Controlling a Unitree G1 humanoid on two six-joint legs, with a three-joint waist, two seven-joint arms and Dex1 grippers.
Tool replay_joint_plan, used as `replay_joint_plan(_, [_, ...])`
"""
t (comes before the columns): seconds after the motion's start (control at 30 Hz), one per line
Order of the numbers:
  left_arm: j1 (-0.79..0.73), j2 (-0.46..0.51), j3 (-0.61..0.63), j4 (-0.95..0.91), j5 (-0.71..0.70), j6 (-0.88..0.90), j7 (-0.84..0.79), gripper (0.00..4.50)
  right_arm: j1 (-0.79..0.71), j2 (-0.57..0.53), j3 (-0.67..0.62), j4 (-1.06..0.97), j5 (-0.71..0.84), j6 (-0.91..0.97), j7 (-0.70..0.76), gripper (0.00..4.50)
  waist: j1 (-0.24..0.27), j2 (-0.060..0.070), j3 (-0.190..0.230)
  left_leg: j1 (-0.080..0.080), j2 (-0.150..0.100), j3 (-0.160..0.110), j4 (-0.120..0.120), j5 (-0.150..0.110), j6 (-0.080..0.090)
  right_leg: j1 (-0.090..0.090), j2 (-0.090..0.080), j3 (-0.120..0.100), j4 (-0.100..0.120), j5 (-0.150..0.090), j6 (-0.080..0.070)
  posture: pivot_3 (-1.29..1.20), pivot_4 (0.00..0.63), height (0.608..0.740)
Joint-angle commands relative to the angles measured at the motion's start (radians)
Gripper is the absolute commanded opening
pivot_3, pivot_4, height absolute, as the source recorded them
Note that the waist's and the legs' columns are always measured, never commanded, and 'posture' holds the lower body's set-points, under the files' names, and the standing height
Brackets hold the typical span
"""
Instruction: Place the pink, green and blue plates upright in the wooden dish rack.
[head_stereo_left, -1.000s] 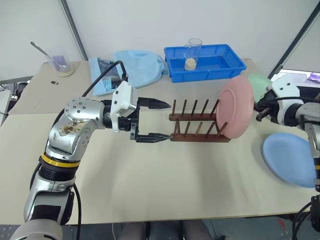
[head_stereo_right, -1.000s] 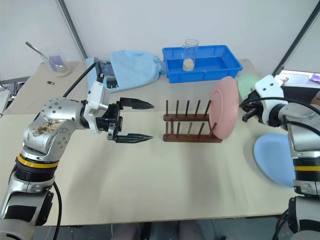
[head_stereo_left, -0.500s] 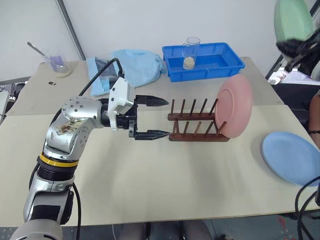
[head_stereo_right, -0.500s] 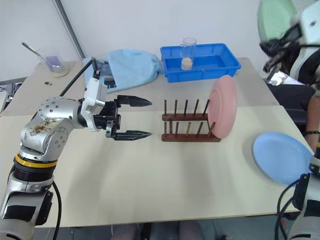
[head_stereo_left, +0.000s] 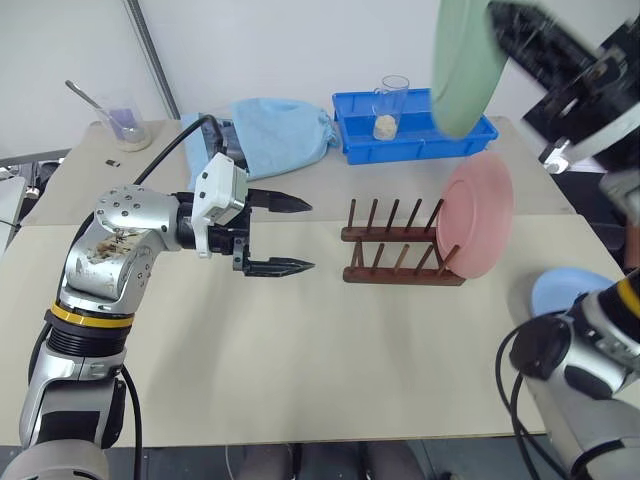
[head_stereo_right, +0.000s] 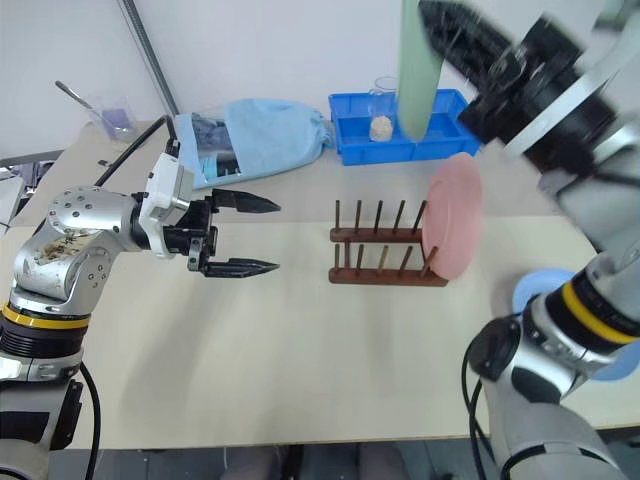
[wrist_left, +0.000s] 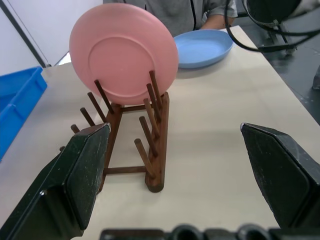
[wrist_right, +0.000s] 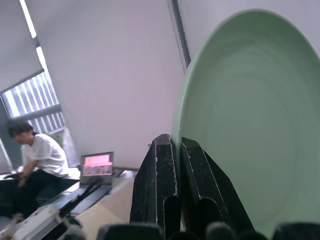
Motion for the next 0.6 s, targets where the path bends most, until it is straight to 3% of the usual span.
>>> replay_joint_plan(0.03, [-0.028,-0.002,0.014,-0.026,-0.020,0.007,-0.007,4.50,0.092,-0.027,0.031,-0.044,0.243,-0.152,-0.161,0.02,-0.005,0.000,0.000,0.000,0.000,0.000,0.000,0.000,0.000,0.000,0.000,0.000,0.000,0.000,0.000,0.00,0.150,0.740])
replay_joint_plan(0.27, [-0.033,-0.008,0.023,-0.036,-0.038,0.047,0.001,4.50,0.290,-0.176,0.123,-0.035,0.454,-0.292,-0.215,0.02,-0.014,0.000,0.000,0.000,0.001,0.001,0.001,0.000,0.001,0.000,0.002,0.000,0.000,0.000,0.000,0.00,0.150,0.740])
replay_joint_plan(0.6, [-0.025,-0.010,0.017,-0.055,-0.037,0.053,0.000,4.50,0.375,-0.291,0.229,0.051,0.438,-0.331,-0.066,0.02,-0.012,0.000,0.000,0.003,0.002,0.001,0.001,0.000,0.001,0.005,0.004,0.000,-0.003,0.000,0.000,0.00,0.150,0.740])
